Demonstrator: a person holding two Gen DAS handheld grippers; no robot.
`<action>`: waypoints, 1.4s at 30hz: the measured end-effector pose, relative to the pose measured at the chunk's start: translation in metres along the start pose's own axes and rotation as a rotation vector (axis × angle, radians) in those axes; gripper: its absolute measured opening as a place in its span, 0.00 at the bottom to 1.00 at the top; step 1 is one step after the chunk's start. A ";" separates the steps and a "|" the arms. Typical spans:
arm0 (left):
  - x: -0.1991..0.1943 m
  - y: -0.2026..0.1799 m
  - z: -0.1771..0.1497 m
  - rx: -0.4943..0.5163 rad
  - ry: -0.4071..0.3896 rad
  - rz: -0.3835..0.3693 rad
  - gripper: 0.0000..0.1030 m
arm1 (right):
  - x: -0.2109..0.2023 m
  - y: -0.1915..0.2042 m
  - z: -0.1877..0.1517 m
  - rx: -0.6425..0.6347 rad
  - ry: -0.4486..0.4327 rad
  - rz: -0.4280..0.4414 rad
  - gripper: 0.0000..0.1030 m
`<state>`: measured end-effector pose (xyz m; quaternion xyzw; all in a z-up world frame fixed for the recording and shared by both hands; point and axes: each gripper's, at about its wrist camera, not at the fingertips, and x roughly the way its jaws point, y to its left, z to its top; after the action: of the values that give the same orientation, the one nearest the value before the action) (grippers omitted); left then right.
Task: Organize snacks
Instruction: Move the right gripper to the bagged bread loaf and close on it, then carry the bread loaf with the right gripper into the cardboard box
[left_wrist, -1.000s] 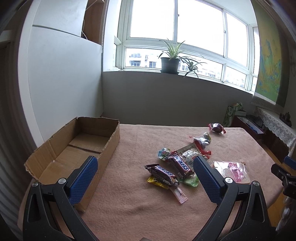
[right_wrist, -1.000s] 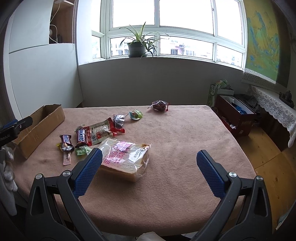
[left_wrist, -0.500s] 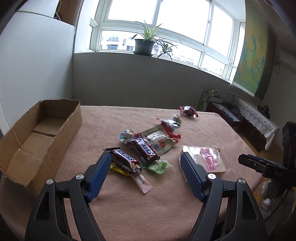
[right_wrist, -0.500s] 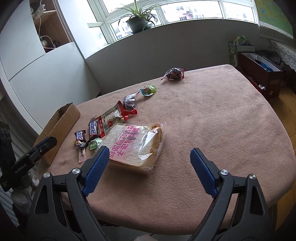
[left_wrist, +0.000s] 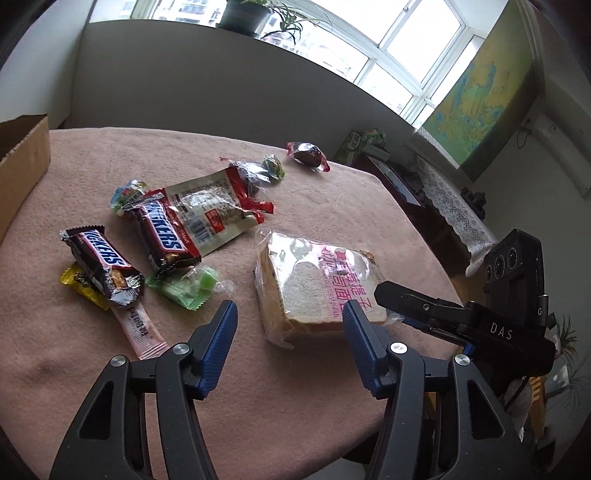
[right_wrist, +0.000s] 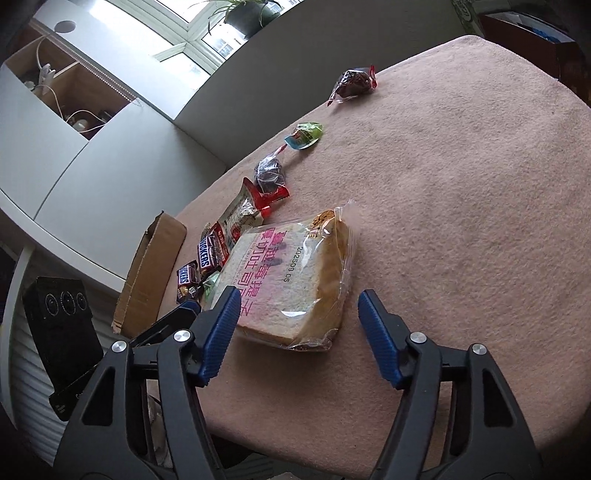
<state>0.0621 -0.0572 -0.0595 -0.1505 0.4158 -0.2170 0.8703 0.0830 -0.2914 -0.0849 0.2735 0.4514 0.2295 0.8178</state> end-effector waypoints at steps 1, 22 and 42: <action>0.004 -0.001 0.000 -0.004 0.012 -0.010 0.55 | 0.001 -0.001 0.000 0.002 0.003 0.001 0.66; 0.017 0.005 0.000 -0.033 0.055 -0.032 0.42 | 0.003 0.018 0.001 -0.080 0.027 -0.012 0.50; -0.103 0.061 0.010 -0.080 -0.245 0.008 0.42 | 0.028 0.187 -0.002 -0.375 0.008 0.056 0.50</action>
<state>0.0282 0.0479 -0.0128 -0.2087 0.3152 -0.1768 0.9087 0.0706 -0.1343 0.0195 0.1276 0.3961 0.3335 0.8459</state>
